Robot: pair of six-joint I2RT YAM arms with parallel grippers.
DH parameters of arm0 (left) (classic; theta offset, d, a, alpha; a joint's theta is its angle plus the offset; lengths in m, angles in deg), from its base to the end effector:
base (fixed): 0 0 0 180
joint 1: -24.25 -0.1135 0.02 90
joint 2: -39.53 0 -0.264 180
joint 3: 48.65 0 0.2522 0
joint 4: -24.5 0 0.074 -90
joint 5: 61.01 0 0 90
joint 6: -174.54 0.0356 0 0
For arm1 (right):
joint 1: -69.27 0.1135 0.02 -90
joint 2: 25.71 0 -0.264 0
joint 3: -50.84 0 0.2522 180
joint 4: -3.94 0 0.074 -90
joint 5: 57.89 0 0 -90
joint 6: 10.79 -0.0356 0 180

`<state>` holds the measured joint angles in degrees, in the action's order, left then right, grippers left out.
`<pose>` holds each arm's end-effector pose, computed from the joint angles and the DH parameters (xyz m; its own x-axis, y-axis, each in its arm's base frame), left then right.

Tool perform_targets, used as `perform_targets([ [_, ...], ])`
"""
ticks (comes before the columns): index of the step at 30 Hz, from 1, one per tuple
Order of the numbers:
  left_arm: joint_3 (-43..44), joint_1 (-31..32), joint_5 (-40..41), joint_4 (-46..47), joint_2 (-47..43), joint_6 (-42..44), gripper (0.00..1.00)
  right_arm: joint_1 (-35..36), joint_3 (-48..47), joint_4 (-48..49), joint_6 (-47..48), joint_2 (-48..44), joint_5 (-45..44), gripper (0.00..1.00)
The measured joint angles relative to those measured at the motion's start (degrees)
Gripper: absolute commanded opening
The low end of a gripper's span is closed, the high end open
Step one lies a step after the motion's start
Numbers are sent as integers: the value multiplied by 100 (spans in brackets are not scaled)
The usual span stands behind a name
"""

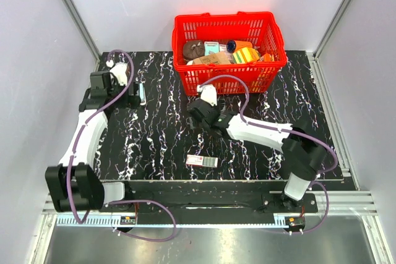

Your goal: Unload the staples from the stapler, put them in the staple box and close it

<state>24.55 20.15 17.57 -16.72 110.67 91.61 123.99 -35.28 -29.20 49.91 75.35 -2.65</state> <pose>0.2709 0.0124 0.3036 -0.6149 0.0769 -0.7849 0.1599 0.9867 -0.0286 0.2380 0.3012 0.2308 -0.5953 -0.1453 -0.7902 -0.1827 0.9822 -0.0430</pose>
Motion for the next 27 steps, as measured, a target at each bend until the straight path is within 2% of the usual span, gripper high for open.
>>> perform_targets([
  [8, 302, 160, 531, 472, 1421, -315, 99, 11, 1248, 964, 52, -1069, 92, 99],
  [10, 476, 205, 678, 514, 1727, -398, 99, 20, 1484, 1182, 50, -1325, 79, 96],
  [15, 973, 367, 970, 710, 2393, -538, 88, 181, 1823, 1473, 48, -1753, -59, 90],
  [18, 1287, 385, 1073, 772, 2796, -619, 67, 304, 1882, 1530, 72, -1886, -76, 89],
  [20, 1517, 385, 1174, 787, 3093, -715, 60, 334, 1893, 1523, 96, -1969, -76, 89],
  [27, 1928, 385, 1390, 723, 3788, -964, 57, 337, 1993, 1504, 103, -2400, -120, 88],
])
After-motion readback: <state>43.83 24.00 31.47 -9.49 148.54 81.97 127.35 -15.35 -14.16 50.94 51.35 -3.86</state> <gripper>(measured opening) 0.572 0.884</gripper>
